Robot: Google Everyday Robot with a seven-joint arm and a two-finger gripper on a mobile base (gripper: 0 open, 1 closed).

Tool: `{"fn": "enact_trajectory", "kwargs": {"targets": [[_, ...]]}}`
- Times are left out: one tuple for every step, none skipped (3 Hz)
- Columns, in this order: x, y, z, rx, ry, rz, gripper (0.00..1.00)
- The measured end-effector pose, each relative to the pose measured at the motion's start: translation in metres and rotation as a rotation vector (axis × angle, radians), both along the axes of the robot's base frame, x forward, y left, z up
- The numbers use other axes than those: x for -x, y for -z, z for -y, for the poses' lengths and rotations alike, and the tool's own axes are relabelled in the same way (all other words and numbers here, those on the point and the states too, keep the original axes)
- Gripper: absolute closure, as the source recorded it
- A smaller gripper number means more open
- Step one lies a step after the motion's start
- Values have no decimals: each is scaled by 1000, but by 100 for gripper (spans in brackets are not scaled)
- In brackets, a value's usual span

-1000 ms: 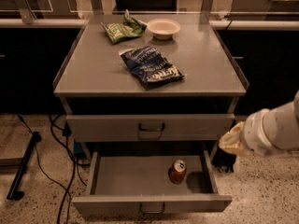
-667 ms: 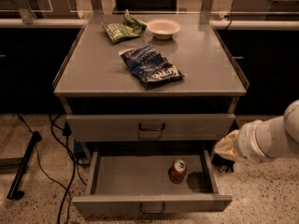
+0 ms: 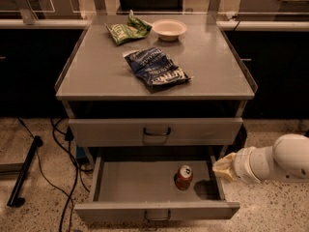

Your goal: Pick coke can from middle drawer and place on counter

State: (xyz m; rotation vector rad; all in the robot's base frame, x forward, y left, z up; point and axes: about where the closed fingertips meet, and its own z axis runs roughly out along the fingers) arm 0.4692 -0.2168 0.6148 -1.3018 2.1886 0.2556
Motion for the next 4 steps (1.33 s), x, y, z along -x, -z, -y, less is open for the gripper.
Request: {"fn": "enact_trajectory", "kwargs": {"targets": [[0,0,0,0,0,0,100],[-8,40,6,15,-5,24,100],[-16,80,6,-10,-17,22,100],[-26,111,-4,-47,-37,17,74]]}}
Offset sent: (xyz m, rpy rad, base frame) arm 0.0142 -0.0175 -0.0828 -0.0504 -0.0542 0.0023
